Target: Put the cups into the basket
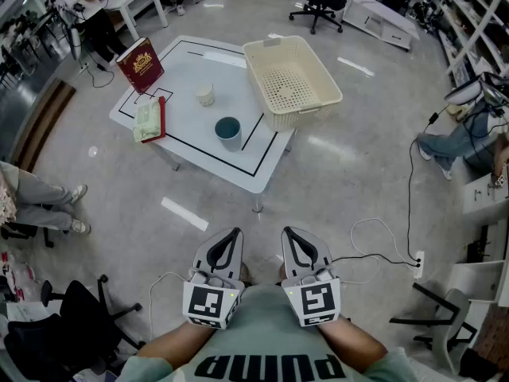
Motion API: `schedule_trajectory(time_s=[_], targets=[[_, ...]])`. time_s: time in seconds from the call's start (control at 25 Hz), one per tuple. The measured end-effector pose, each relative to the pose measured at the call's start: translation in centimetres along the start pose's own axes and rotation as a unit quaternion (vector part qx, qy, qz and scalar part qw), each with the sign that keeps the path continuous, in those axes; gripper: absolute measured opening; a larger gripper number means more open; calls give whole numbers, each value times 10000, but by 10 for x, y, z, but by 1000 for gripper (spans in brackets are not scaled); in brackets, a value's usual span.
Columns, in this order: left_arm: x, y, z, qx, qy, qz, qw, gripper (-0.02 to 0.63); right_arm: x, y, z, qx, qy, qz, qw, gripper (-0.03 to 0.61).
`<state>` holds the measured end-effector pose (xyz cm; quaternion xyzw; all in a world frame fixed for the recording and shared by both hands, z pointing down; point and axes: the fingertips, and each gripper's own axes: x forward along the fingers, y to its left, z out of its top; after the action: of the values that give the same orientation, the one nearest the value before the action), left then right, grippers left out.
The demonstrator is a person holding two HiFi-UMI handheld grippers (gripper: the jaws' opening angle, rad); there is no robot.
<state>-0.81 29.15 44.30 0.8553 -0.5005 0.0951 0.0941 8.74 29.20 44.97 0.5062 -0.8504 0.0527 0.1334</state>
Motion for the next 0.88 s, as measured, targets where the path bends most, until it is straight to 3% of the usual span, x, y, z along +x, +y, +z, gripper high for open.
schedule_trajectory(time_s=[0.88], targets=[[-1, 7, 6, 20, -73, -82, 9999, 5, 9, 13, 5, 143, 4, 116, 9998, 12]])
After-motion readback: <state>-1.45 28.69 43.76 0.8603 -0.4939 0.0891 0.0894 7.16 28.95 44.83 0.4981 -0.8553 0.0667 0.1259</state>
